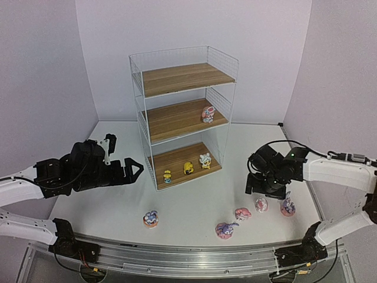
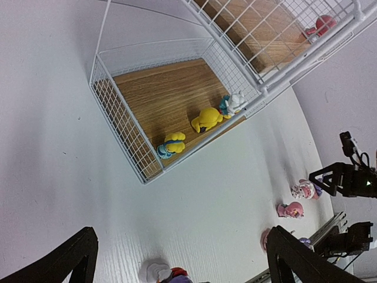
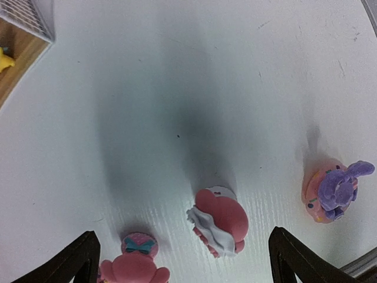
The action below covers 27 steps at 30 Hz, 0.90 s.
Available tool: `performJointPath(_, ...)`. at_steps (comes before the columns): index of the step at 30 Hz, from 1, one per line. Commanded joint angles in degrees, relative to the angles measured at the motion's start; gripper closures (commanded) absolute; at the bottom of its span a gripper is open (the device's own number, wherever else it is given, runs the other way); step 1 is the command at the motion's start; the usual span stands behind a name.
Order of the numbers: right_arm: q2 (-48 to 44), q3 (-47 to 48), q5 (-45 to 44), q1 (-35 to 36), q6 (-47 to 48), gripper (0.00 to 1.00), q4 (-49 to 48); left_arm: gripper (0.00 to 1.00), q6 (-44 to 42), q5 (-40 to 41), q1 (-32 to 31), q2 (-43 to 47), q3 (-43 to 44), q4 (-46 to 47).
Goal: Place and organize the plastic toys onto the shelf
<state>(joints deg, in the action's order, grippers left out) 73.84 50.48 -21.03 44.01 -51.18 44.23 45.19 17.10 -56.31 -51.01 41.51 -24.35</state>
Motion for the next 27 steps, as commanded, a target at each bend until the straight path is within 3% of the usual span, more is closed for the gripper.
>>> performJointPath(1,5.6,-0.8,-0.1,-3.1,-2.9,0.07,1.5,0.0,-0.7,-1.6,0.1,0.4,-0.5,2.4)
performJointPath(16,8.7,-7.7,4.3,-4.6,-3.4,0.36,-8.2,0.0,-0.1,-1.8,0.1,1.6,-2.0,3.6)
performJointPath(23,7.0,-8.2,2.6,-4.6,-2.2,0.71,-8.5,0.0,0.1,-2.1,0.1,1.8,-2.0,3.9)
performJointPath(27,4.5,-8.2,2.7,-4.6,-0.5,0.81,-8.4,0.0,-0.6,-3.1,0.1,1.7,-1.6,4.3)
